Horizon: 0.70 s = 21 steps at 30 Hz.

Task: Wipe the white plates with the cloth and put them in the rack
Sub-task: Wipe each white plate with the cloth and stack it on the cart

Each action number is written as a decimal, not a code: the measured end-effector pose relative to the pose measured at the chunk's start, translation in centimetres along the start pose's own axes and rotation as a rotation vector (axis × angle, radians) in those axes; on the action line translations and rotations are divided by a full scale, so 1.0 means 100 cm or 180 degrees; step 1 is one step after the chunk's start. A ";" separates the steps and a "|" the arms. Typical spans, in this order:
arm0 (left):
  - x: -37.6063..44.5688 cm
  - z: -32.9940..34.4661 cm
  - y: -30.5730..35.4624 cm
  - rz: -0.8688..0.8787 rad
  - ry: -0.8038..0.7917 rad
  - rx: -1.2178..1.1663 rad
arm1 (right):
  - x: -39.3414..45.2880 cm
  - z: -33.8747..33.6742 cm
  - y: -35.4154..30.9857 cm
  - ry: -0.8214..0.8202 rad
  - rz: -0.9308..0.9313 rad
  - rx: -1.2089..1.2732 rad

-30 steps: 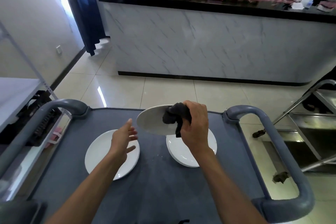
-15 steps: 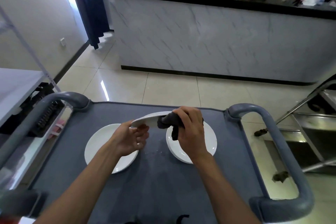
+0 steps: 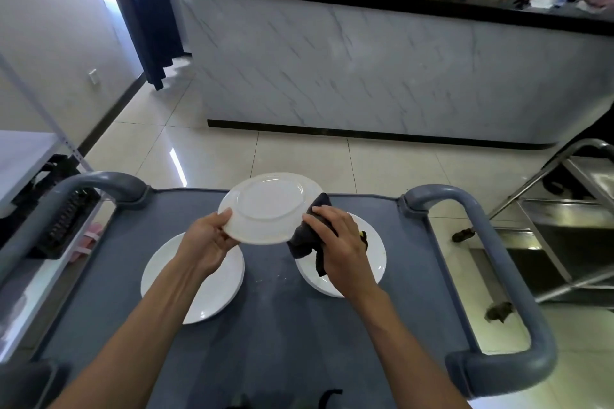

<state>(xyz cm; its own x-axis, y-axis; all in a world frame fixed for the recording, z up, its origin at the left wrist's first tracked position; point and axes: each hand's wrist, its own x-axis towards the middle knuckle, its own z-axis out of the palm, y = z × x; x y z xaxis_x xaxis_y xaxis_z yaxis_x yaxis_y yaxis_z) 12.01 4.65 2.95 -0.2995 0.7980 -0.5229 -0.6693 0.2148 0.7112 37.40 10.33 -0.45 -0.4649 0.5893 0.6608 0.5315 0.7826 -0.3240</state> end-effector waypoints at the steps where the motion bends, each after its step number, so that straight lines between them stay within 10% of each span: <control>1: -0.001 0.000 0.002 0.0065 -0.0001 0.0009 | -0.001 0.001 0.000 -0.0008 0.0007 0.0019; 21: -0.036 0.024 -0.015 0.1181 -0.0268 0.1683 | 0.042 0.004 -0.043 -0.0005 0.1480 0.1434</control>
<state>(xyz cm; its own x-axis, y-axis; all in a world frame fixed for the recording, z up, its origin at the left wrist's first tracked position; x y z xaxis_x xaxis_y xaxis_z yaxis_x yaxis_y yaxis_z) 15.76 2.79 4.91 -0.3778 0.9093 -0.1747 -0.1003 0.1474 0.9840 32.91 9.56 3.48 -0.2591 0.8871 0.3821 0.3285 0.4529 -0.8288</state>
